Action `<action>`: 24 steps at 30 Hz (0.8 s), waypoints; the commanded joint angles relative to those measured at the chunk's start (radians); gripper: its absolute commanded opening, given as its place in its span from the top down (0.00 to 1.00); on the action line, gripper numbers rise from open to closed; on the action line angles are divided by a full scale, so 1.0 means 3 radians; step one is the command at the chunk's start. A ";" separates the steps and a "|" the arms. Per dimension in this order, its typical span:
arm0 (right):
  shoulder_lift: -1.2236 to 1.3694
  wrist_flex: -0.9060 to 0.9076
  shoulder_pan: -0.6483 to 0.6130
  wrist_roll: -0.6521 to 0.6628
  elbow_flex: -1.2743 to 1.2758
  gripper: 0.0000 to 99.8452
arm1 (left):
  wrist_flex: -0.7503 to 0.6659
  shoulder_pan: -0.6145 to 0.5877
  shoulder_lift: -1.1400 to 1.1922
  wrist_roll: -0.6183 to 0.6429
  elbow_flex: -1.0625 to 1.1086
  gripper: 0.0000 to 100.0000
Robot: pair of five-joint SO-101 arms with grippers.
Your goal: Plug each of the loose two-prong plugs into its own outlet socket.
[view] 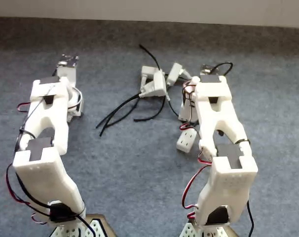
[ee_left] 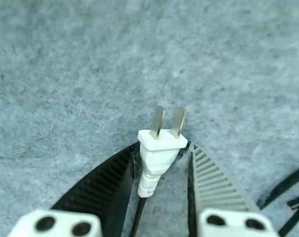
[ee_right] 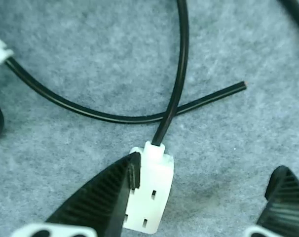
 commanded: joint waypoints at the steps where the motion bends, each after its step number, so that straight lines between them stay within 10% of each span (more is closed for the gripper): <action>1: -0.0146 -0.0023 -0.0028 0.0133 0.0003 0.61 | -0.0056 0.0217 -0.0054 0.0036 -0.0095 0.81; 24: -0.0146 -0.0038 -0.0013 0.0143 0.0003 0.61 | 0.0184 0.0315 -0.0090 0.0036 -0.0391 0.96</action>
